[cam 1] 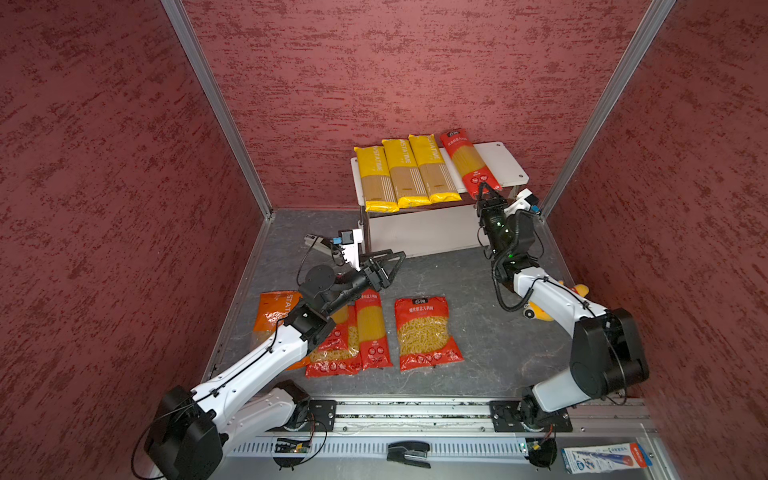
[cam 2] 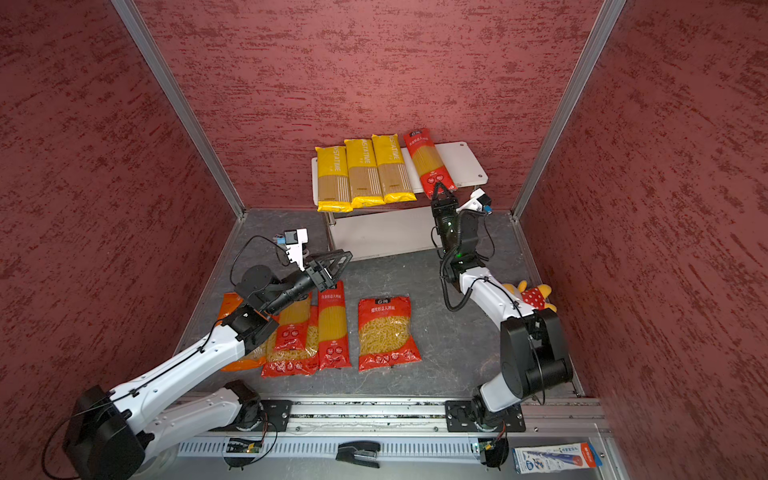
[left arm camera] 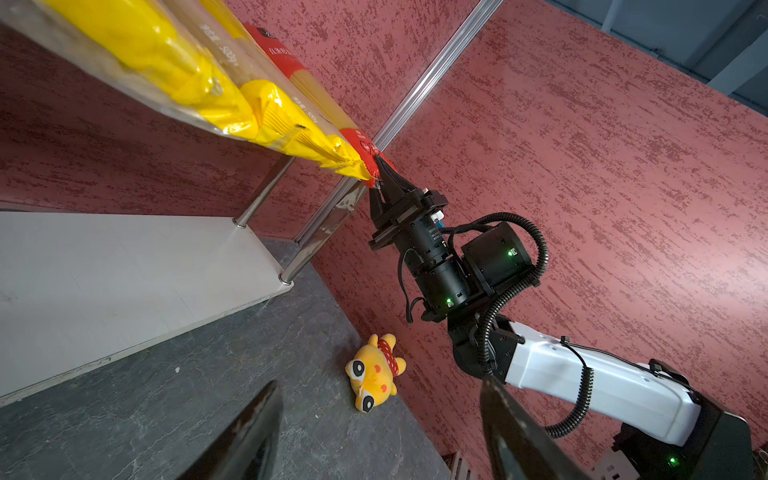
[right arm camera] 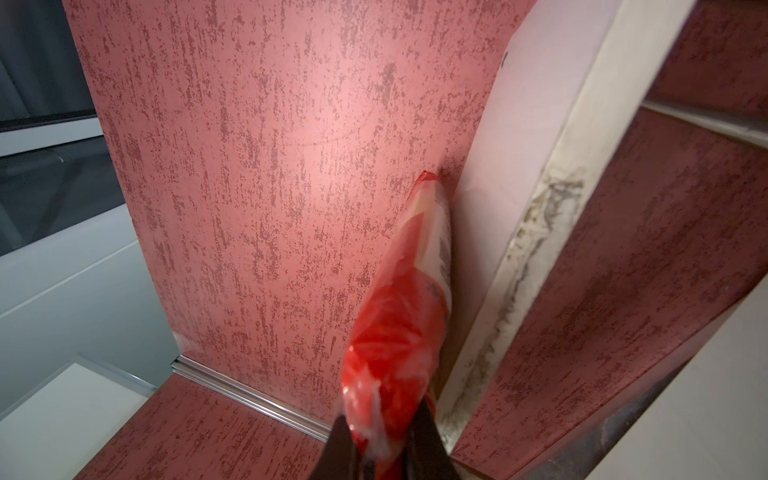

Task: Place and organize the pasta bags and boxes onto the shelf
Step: 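Lay the red bag flat on the shelf and open the right gripper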

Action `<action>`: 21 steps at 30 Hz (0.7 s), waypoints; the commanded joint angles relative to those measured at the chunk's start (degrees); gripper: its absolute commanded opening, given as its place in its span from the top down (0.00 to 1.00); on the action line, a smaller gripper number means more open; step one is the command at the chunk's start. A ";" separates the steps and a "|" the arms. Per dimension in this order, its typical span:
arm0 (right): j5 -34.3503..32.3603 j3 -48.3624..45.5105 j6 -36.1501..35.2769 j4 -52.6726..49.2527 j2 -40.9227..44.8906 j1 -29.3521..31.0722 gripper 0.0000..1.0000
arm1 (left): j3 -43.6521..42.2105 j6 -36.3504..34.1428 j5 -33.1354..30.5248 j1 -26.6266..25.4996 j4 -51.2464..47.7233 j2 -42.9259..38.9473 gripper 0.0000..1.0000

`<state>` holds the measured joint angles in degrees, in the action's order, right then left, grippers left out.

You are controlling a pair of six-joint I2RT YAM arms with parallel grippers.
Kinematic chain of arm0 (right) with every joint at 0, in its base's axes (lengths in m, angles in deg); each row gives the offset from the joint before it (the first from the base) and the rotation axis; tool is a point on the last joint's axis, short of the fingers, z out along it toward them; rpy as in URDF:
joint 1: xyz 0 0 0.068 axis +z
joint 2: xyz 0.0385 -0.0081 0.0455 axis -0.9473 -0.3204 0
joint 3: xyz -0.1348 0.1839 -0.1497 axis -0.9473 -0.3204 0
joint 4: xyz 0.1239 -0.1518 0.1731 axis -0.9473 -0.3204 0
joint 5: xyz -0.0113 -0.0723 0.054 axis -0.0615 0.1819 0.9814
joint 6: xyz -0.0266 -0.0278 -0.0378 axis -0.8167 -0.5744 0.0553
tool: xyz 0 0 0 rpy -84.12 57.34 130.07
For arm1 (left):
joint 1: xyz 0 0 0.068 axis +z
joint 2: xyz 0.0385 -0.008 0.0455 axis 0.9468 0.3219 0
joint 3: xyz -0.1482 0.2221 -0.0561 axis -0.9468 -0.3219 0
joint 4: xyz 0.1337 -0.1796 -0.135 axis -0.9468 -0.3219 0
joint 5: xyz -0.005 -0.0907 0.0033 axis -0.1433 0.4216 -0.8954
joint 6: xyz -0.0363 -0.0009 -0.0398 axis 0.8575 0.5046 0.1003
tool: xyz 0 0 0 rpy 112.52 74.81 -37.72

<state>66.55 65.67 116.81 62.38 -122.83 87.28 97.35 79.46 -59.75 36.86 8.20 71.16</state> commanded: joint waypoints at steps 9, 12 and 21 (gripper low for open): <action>0.86 5.53 8.66 0.28 -2.62 3.83 0.91 | 0.04 -1.82 -1.31 -0.83 -2.06 -0.74 0.26; -0.76 4.97 9.08 -0.46 -2.13 4.46 0.86 | 0.05 -2.03 -1.33 -0.91 -2.63 -1.29 0.26; -0.57 4.38 9.29 -2.48 -0.40 5.11 0.66 | -0.22 -2.56 -2.12 -1.05 -3.19 -1.85 0.26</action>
<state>64.98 69.01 123.15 59.67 -125.36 91.35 97.35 77.97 -60.93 36.05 5.44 70.06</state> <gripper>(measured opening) 0.314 0.741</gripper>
